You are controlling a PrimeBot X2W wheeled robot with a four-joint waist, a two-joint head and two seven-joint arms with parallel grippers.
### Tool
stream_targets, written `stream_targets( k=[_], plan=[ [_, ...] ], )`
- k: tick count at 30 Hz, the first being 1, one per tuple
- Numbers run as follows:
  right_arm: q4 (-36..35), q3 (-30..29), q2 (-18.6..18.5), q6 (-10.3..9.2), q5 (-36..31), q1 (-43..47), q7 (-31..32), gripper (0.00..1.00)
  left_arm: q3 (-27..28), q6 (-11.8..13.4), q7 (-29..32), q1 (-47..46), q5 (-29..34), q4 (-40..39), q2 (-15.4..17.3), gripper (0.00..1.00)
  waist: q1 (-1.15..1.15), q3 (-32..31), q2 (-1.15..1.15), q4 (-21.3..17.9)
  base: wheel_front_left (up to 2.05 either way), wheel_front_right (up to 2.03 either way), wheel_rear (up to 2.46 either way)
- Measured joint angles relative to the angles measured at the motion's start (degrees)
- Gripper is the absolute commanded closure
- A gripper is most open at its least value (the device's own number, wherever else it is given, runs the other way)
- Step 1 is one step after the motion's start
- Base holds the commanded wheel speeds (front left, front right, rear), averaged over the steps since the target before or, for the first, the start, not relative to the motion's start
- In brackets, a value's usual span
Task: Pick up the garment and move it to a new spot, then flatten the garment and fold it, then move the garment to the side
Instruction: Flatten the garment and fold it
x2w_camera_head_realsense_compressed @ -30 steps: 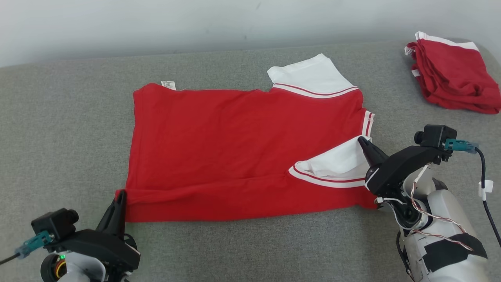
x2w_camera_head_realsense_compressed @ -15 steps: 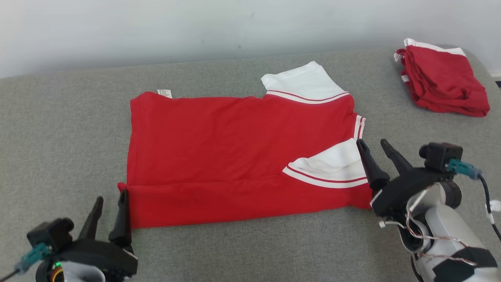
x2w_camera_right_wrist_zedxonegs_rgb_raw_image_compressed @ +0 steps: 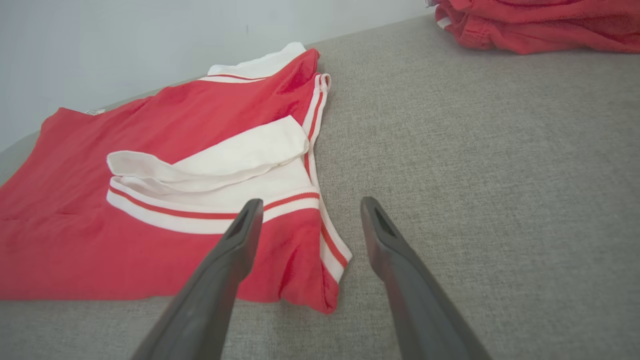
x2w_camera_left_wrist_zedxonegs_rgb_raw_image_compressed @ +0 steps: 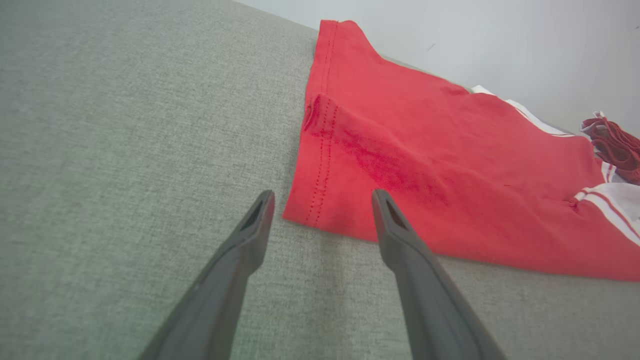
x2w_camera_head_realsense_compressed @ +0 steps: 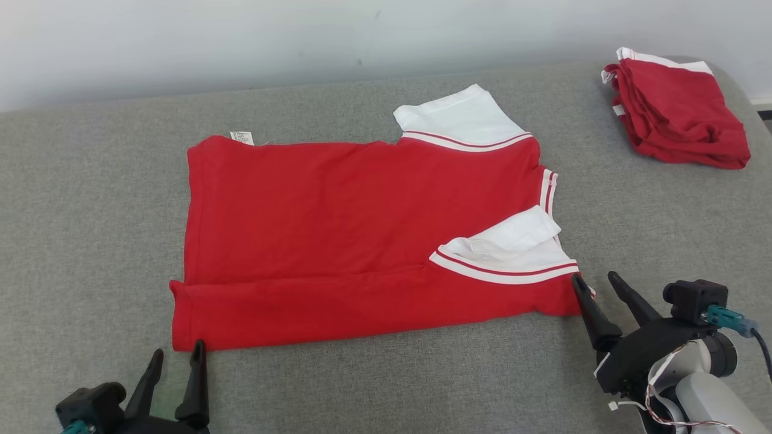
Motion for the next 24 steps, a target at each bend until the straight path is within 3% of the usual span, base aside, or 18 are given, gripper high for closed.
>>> stream_targets(
  k=[10,11,12,13,14,15,24],
  plan=[
    [6.0,2.3,2.4,0.0,-4.3,-3.8,-0.1,0.0,-1.5,-0.4,1.5,-5.6,1.5,7.6,-0.8,0.0,0.0,2.0,0.0,-0.7,0.0,0.0,0.0],
    [6.6,2.6,2.7,0.0,-4.3,-4.2,-0.1,0.11,-1.7,-0.7,1.6,-6.2,1.4,8.6,-1.1,0.0,0.0,2.3,0.0,-0.8,0.0,0.0,0.0],
    [7.1,2.9,3.0,-0.01,-4.2,-4.4,-0.2,0.64,-1.8,-1.2,1.9,-6.7,1.3,9.7,-1.4,0.0,0.0,2.5,0.0,-0.9,0.0,0.0,0.0],
    [7.4,3.5,3.2,0.0,-4.2,-4.6,-0.5,1.0,-2.0,-1.6,2.0,-7.2,1.1,10.6,-1.7,0.24,0.01,2.6,0.0,-1.1,0.0,0.0,0.0],
    [7.7,3.9,3.3,0.0,-4.2,-4.9,-0.6,1.0,-1.9,-1.9,2.0,-7.5,0.9,11.4,-1.9,0.76,0.0,2.7,0.0,-1.2,0.0,0.0,0.0],
    [7.9,4.2,3.3,0.0,-4.1,-5.1,-0.9,1.0,-1.9,-2.2,2.0,-7.8,0.8,12.2,-2.1,1.0,0.0,2.7,0.0,-1.3,0.0,0.0,0.0],
    [8.2,4.5,3.3,0.0,-0.8,-3.4,-4.1,1.0,-0.6,-5.7,0.5,-8.2,-1.4,16.7,-4.3,1.0,0.0,0.2,0.0,-1.1,0.0,0.0,0.0]
  ],
)
